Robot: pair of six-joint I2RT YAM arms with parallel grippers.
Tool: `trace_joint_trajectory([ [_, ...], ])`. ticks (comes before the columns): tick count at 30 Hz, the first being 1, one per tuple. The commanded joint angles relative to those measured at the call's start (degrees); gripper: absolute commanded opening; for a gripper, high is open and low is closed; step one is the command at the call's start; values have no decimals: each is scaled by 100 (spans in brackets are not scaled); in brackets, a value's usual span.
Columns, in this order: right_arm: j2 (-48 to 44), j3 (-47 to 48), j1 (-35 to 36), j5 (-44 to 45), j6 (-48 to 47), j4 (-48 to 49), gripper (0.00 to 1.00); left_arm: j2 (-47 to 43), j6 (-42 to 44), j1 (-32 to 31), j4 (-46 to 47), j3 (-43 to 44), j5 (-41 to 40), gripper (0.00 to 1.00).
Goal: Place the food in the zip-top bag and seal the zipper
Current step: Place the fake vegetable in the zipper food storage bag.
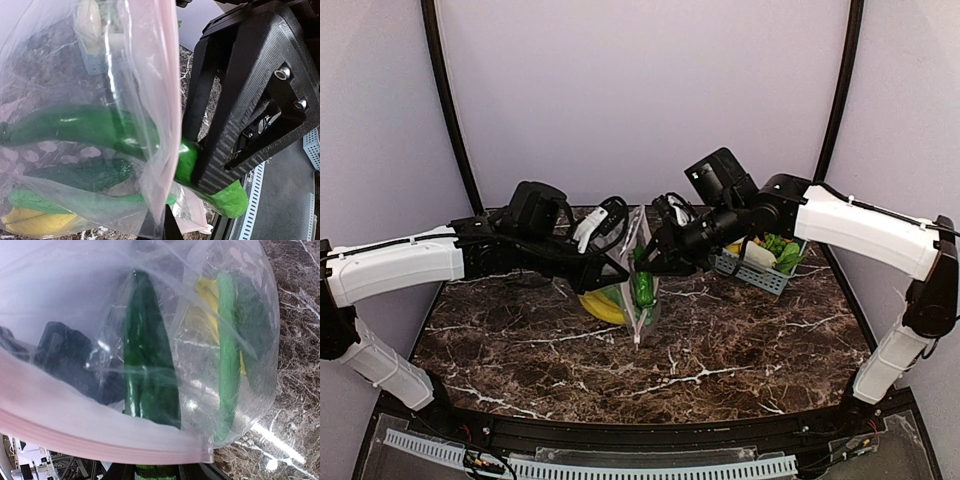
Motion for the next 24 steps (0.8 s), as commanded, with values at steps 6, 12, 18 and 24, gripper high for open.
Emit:
trace_joint_trajectory([
  [6, 120, -130, 52, 688, 101, 727, 20, -64, 121, -12, -48, 24, 53, 1],
  [12, 222, -129, 162, 1263, 4, 822, 20, -52, 121, -18, -52, 25, 66, 1],
  [18, 370, -26, 282, 1760, -442, 706, 20, -63, 135, -12, -59, 24, 30, 1],
  [24, 505, 46, 421, 2300, -909, 456, 22, -112, 201, -10, -99, 25, -131, 1],
])
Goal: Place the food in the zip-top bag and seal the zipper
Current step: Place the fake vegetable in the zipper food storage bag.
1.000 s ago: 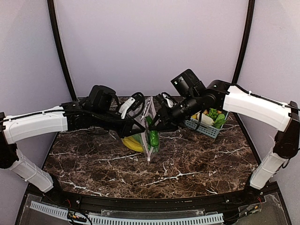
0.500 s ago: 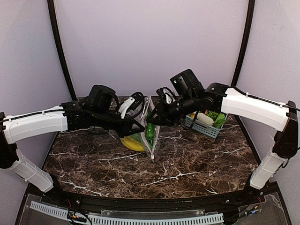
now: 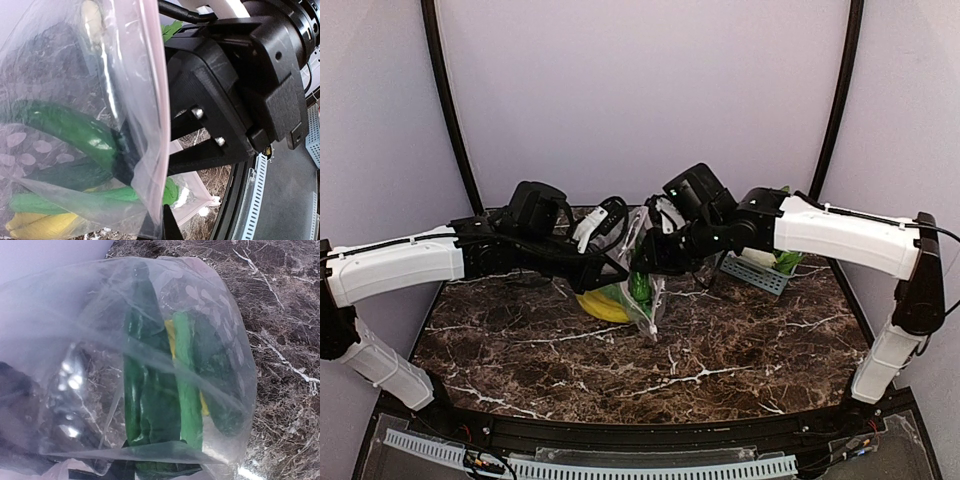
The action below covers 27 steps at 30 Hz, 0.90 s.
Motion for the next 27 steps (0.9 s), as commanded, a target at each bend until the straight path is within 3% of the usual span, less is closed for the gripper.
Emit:
trace_joint_trajectory([
  [1, 142, 120, 130, 585, -489, -116, 22, -131, 134, -11, -99, 25, -144, 1],
  [10, 296, 168, 188, 804, -729, -255, 29, -142, 163, -4, -90, -2, -241, 1],
  [18, 193, 125, 189, 792, -773, -210, 50, -126, 162, -9, -92, -2, -257, 1],
  [27, 11, 92, 189, 613, -895, -140, 51, -147, 137, 24, -90, -10, -314, 1],
])
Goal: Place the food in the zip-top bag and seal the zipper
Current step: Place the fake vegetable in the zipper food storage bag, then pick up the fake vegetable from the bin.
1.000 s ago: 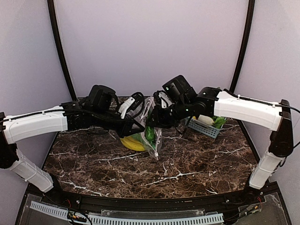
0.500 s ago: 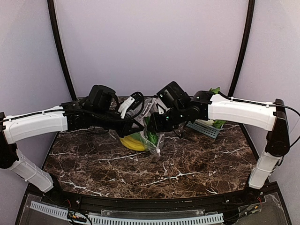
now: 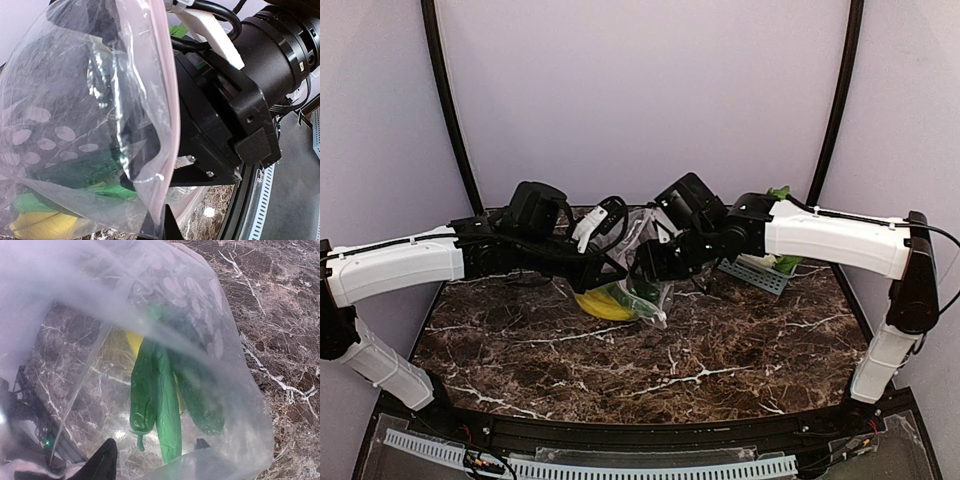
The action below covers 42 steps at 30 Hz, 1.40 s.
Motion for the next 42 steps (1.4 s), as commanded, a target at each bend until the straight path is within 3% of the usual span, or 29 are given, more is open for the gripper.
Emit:
trace_joint_trajectory([
  [1, -271, 57, 62, -158, -171, 108, 51, -149, 48, 43, -87, -10, -89, 1],
  [12, -1384, -613, 60, -1038, -568, 519, 53, -192, -134, 493, -180, 43, -253, 1],
  [22, -2229, -934, -118, 117, -554, -17, 66, -402, -82, 664, -217, -2, -793, 1],
  [30, -2110, -981, -1132, 305, -600, -945, 65, -502, -76, 667, -145, -81, -885, 1],
  [42, -1544, -1319, -2988, 41, -998, -1035, 63, -369, -216, 664, -65, -94, -578, 1],
])
